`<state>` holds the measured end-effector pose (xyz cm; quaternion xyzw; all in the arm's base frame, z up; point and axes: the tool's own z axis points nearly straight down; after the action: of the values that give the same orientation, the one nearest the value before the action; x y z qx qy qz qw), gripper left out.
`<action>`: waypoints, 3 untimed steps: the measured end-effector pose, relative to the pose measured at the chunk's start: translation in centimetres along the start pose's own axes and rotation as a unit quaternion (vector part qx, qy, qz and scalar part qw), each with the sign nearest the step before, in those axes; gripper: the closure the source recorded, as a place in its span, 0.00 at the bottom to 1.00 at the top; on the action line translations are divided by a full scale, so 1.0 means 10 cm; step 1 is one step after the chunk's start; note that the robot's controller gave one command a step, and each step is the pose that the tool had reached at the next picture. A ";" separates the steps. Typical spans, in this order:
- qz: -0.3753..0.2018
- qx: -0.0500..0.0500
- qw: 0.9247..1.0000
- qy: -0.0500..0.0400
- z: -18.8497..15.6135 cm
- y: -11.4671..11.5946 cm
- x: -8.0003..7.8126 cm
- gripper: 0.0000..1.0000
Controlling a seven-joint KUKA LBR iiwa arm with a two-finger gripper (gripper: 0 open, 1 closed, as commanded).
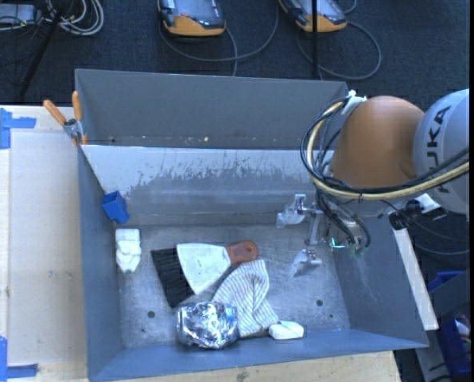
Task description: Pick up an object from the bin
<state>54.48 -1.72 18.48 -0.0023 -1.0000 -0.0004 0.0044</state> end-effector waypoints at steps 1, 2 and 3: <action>0.000 0.000 1.000 -0.004 -0.04 0.00 -0.02 0.00; -0.029 0.001 1.000 -0.007 0.32 0.15 -0.07 0.00; -0.049 0.000 0.999 -0.006 0.91 0.20 -0.28 0.00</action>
Offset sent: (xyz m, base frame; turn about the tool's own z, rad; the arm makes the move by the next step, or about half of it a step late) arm 0.0105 0.0501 -0.1148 -0.1836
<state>57.18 0.28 9.36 0.0471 -0.9989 -0.0002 -0.0020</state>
